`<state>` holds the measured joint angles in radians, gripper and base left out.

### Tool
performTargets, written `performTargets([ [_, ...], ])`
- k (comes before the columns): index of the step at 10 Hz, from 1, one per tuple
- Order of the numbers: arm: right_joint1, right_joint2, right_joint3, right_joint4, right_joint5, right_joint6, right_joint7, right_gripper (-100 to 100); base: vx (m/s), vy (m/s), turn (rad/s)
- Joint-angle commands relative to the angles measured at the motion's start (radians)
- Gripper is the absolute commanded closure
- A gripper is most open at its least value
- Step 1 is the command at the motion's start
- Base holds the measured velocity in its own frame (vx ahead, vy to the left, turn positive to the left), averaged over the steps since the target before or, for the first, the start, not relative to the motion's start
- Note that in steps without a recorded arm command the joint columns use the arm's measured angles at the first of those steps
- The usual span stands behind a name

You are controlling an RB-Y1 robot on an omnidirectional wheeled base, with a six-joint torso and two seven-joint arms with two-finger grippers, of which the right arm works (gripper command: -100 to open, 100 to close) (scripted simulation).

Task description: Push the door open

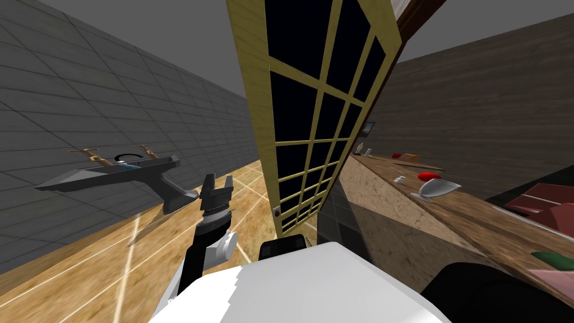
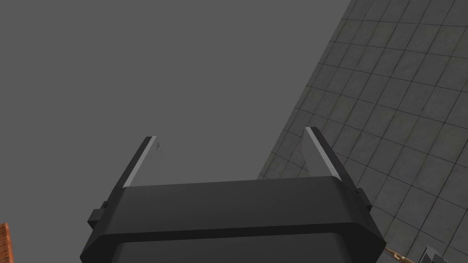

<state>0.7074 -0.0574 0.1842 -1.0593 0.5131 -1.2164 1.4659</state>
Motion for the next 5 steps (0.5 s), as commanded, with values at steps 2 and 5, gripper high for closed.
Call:
performTargets([
  [2,0.035,-0.005,-0.012,0.024,-0.012,-0.045,-0.003,-100,0.142,0.0,-0.018],
  [5,0.054,0.005,-0.018,0.03,-0.019,-0.067,-0.005,-100,0.071,0.029,-0.002],
])
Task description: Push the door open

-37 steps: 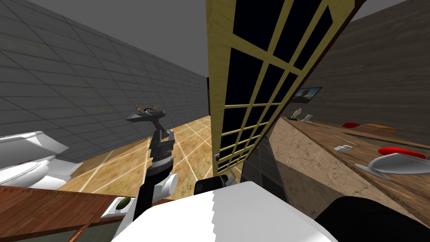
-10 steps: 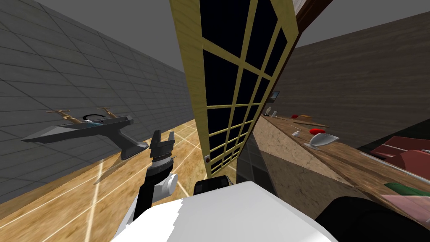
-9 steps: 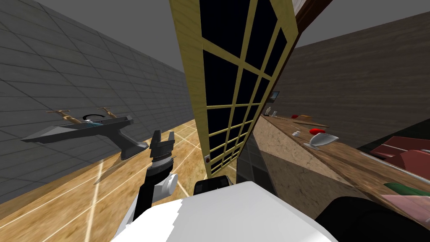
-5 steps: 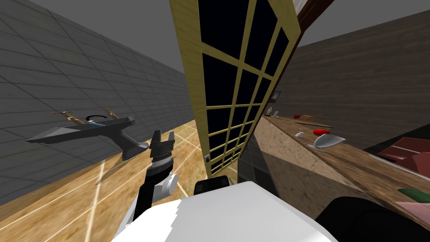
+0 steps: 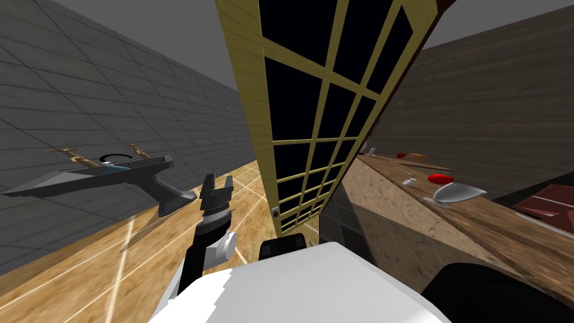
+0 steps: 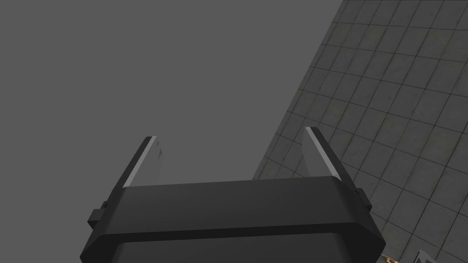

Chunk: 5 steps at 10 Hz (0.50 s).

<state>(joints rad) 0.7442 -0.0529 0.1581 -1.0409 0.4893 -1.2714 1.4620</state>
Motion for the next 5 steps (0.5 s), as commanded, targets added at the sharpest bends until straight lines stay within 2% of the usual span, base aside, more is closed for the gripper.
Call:
performTargets([
  [1,0.028,0.01,0.004,0.014,0.001,-0.025,-0.003,-100,0.032,0.068,-0.006],
  [3,0.043,0.028,-0.002,0.019,-0.005,-0.042,-0.006,-100,0.029,0.092,-0.008],
  [4,0.043,0.028,-0.002,0.019,-0.005,-0.042,-0.006,-100,0.012,0.083,-0.014],
  [5,0.053,0.046,-0.005,0.021,-0.009,-0.053,-0.007,-100,-0.012,0.123,-0.012],
])
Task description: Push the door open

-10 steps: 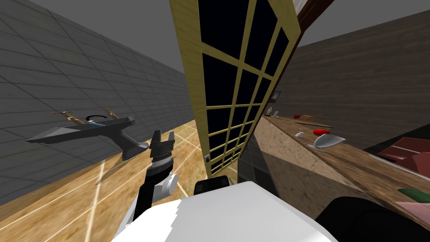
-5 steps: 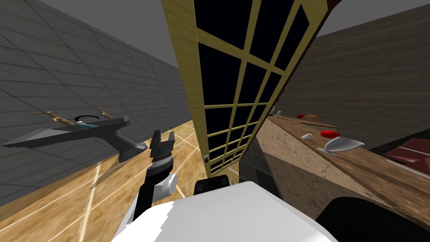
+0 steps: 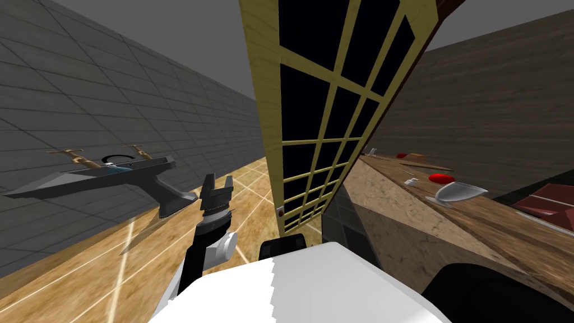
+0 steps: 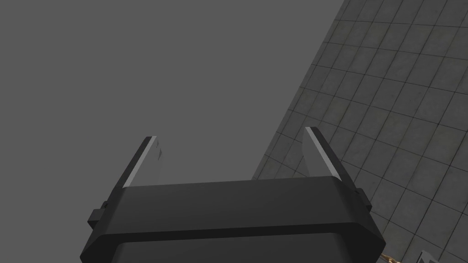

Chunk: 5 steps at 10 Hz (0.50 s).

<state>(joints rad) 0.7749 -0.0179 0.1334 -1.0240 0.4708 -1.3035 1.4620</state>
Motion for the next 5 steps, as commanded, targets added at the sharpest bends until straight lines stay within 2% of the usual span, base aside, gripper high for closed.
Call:
performTargets([
  [1,0.026,0.018,0.018,0.005,0.009,-0.025,-0.008,-100,-0.056,0.194,-0.021],
  [2,0.007,0.009,-0.005,-0.001,-0.002,0.001,0.001,-100,-0.031,0.092,-0.02],
  [5,0.01,-0.01,-0.008,-0.012,-0.005,0.009,0.002,-100,0.109,-0.043,0.04],
])
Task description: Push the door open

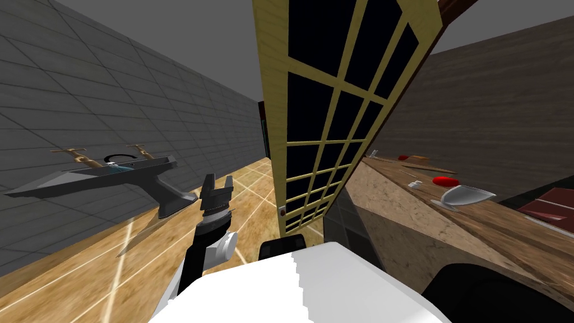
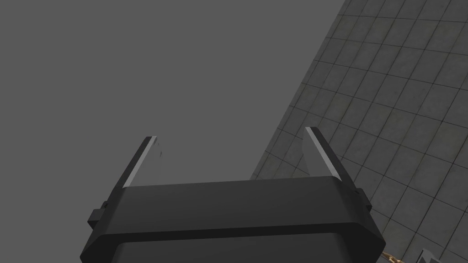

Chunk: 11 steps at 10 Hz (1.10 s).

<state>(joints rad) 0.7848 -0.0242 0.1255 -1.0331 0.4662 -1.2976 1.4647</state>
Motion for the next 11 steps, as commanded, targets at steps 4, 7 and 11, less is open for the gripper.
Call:
performTargets([
  [4,0.009,-0.014,0.004,-0.025,0.001,0.021,0.001,-100,0.205,0.04,0.005],
  [7,0.015,-0.001,0.007,-0.04,0.001,0.033,0.002,-100,0.151,0.122,0.018],
  [11,0.022,0.04,0.011,-0.057,0.001,0.047,0.003,-100,0.128,0.123,-0.002],
])
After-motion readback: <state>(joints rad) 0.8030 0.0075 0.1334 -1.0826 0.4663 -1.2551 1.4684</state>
